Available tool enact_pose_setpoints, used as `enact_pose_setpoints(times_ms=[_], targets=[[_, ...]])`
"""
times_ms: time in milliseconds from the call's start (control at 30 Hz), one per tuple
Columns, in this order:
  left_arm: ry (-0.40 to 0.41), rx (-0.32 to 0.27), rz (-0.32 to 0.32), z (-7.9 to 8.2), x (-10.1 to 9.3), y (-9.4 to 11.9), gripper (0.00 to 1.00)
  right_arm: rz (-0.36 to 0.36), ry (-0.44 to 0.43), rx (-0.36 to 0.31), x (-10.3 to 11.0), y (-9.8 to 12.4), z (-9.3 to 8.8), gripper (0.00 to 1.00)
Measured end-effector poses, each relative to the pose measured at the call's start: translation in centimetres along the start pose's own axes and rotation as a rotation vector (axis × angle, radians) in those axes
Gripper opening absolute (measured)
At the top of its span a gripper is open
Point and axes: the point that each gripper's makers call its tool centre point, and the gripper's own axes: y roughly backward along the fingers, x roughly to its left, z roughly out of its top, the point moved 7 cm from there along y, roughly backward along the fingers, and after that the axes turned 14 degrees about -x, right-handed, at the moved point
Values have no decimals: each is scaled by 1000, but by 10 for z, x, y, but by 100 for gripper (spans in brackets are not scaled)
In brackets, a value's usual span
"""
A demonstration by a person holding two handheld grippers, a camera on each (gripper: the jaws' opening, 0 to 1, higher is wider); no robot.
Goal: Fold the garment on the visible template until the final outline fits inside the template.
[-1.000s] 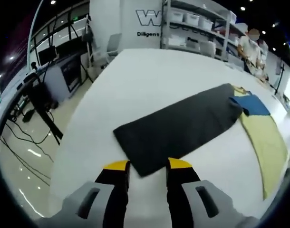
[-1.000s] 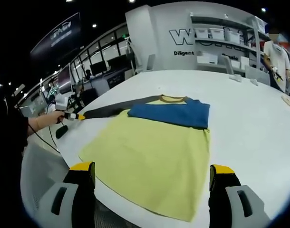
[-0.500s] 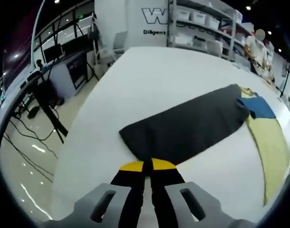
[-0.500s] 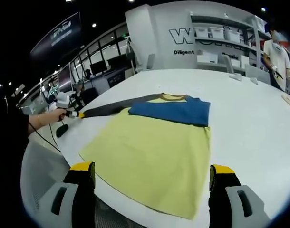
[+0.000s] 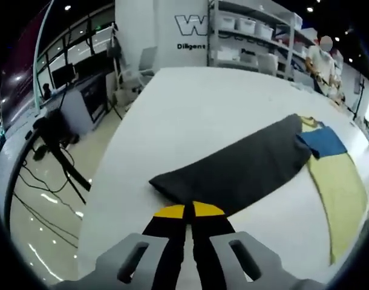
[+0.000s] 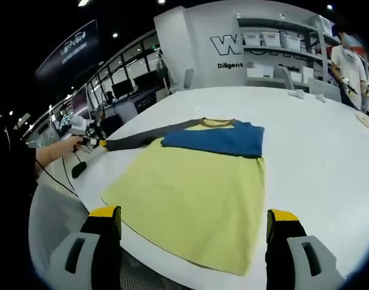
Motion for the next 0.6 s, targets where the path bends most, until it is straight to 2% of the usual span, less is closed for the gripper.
enact_pose_setpoints(times_ms=[133, 467, 600], targets=[[-18, 3, -37, 9, -13, 0, 0, 13, 5, 5, 2, 0, -1, 99], [-41, -41, -93, 41, -36, -7, 0, 31, 8, 8, 3, 2, -3, 99], [-90, -58, -129, 53, -52, -9, 0, 38, 11, 12, 4, 2, -4, 99]])
